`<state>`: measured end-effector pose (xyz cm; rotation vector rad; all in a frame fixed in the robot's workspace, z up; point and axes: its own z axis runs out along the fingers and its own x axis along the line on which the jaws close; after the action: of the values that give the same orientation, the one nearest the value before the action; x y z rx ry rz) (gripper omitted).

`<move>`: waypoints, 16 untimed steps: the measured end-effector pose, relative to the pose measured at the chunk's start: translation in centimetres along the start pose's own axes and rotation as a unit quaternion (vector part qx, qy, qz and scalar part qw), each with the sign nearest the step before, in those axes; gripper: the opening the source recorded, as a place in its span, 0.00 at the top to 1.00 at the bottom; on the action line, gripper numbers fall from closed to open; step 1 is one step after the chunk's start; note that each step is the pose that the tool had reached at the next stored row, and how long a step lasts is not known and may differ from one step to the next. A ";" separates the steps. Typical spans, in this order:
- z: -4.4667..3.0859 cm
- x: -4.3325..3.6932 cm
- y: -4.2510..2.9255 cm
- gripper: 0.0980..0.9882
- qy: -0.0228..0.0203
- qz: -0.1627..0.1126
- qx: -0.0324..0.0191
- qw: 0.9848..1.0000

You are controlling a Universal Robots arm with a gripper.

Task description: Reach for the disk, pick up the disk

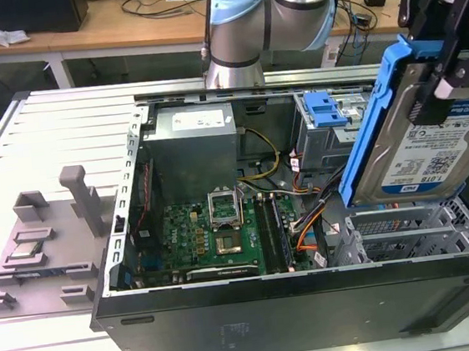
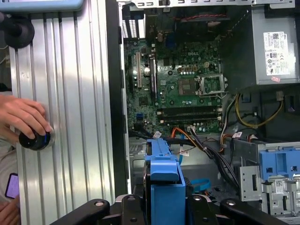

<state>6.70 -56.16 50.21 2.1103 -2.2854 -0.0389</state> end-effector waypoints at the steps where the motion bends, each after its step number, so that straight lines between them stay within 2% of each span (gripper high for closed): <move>1: 0.00 -0.01 -0.14 0.70 0.000 0.000 0.000 1.000; 9: -0.02 -0.12 -1.48 0.70 0.000 0.000 0.000 1.000; 11: 0.59 -0.16 -1.95 0.70 0.000 0.000 -0.002 1.000; 12: 1.14 -0.17 -2.06 0.70 0.000 0.001 -0.003 1.000; 13: 2.12 -0.19 -2.38 0.70 0.000 0.001 -0.006 1.000; 14: 2.99 -0.26 -3.07 0.70 0.001 0.001 -0.009 1.000; 16: 3.74 -0.29 -3.47 0.70 0.001 0.001 -0.010 1.000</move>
<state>10.03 -56.16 46.34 2.0979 -2.2755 -0.0606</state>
